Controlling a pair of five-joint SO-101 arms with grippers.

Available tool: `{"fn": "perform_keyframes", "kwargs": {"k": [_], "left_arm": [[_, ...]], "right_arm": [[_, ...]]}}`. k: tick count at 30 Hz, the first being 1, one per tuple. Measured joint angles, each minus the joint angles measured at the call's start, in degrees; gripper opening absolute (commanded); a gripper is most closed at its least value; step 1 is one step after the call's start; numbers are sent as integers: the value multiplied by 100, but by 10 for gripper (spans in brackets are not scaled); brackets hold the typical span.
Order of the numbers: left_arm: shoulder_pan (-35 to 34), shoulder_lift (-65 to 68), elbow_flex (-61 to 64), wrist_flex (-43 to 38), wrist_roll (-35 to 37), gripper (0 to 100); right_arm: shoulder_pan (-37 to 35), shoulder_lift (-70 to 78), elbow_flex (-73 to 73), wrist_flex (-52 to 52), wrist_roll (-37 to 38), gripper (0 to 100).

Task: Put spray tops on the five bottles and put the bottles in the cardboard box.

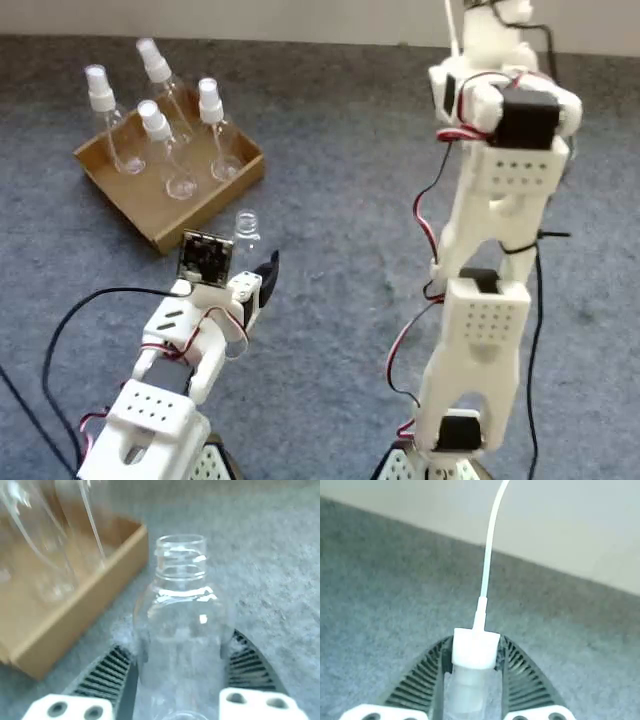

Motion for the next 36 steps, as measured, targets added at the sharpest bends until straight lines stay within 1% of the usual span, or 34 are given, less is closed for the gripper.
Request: {"fn": "perform_keyframes", "kwargs": {"k": [3,7,9,15,22,28,31,36], "left_arm": [[9,0,26,-422,-220,81],[158,0,26,-475,-255,81],[167,0,26,-510,-255,81],[176,0,26,-510,-255,81],[202,0,26,-510,-255,81],[193,0,26,-510,-255,81],[193,0,26,-510,-255,81],[193,0,26,-510,-255,81]], "right_arm": [[-18,-484,0,0,0,5],[9,-1231,35,0,9,5],[0,-1793,466,0,9,5],[0,-3437,2769,0,-325,5],[-695,-4738,5363,0,-273,5],[-791,-5081,7349,-193,273,5],[-782,-5099,8281,-563,475,6],[-800,-5099,9732,-1468,651,6]]}}
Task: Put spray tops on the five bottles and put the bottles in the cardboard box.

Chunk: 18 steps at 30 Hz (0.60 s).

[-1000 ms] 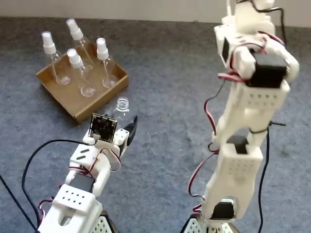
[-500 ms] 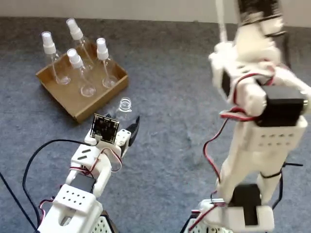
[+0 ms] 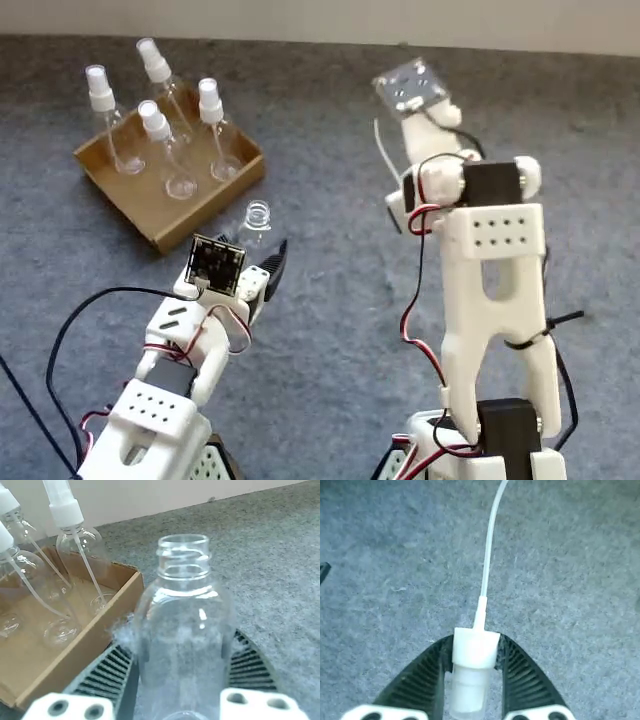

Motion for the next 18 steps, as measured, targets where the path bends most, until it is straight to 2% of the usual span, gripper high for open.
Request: {"fn": "perform_keyframes", "kwargs": {"k": [5,18], "left_arm": [[0,0,0,0,0,81],[0,0,0,0,0,79]], "right_arm": [[-44,0,1187,-791,782,6],[-536,0,2629,-1477,3886,6]]}}
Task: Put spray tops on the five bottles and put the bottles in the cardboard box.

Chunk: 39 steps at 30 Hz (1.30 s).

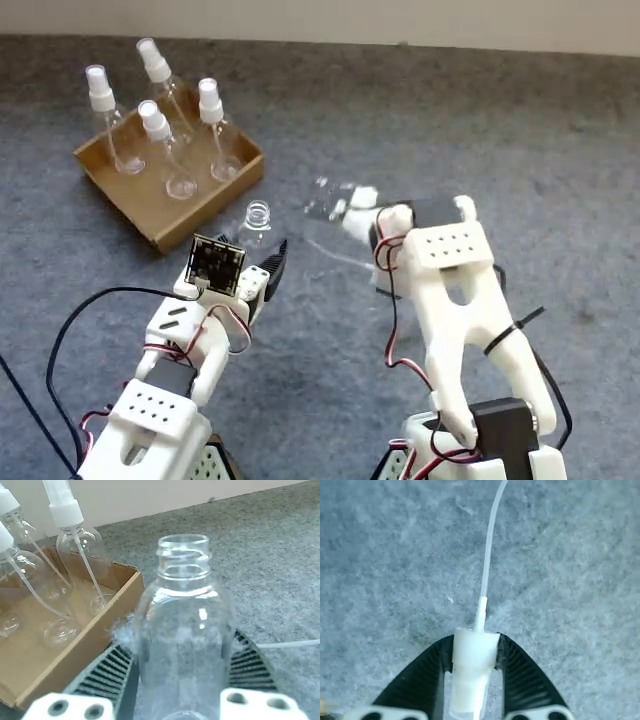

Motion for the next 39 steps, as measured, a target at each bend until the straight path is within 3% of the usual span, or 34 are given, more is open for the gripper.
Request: {"fn": "perform_keyframes", "kwargs": {"k": [10,19,30,34,39], "left_arm": [[0,0,0,0,0,79],[0,0,0,0,0,78],[0,0,0,0,0,79],[0,0,0,0,0,79],[0,0,0,0,0,79]], "right_arm": [[-18,0,1538,-1996,431,8],[-35,0,1609,-2119,431,278],[246,0,1512,-2119,404,282],[448,0,1108,-2127,-510,282],[466,0,633,-2127,-2655,282]]}}
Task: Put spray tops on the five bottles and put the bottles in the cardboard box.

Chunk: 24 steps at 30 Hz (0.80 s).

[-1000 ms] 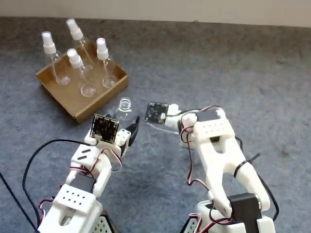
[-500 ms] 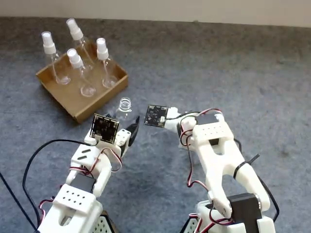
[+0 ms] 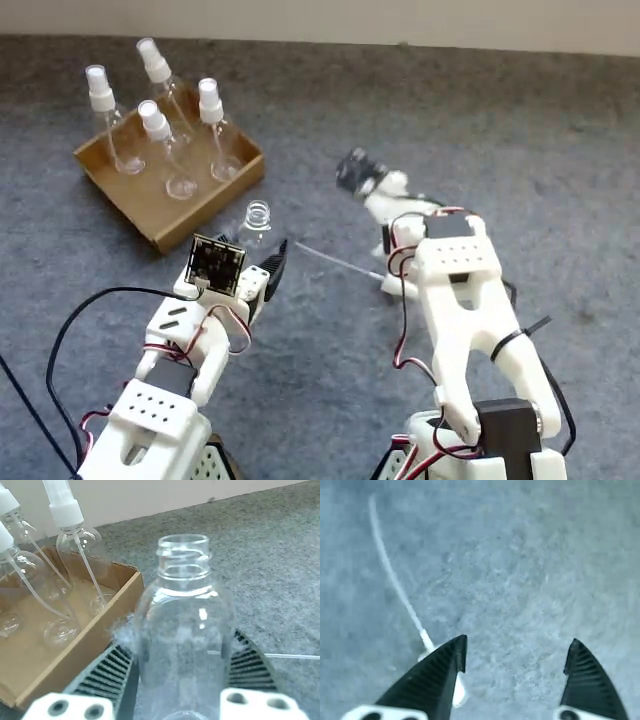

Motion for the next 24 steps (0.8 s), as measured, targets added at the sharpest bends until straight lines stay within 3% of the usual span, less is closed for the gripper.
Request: {"fn": "perform_keyframes", "kwargs": {"k": [12,14,21,24], "left_arm": [[0,0,0,35,0,81],[0,0,0,35,0,81],[0,0,0,35,0,81],[0,0,0,35,0,81]], "right_arm": [[35,-9,-457,1987,-5451,282],[26,-9,-457,2110,-5873,282],[18,-9,-457,2048,-6215,282],[18,-9,-457,1890,-7051,283]]}}
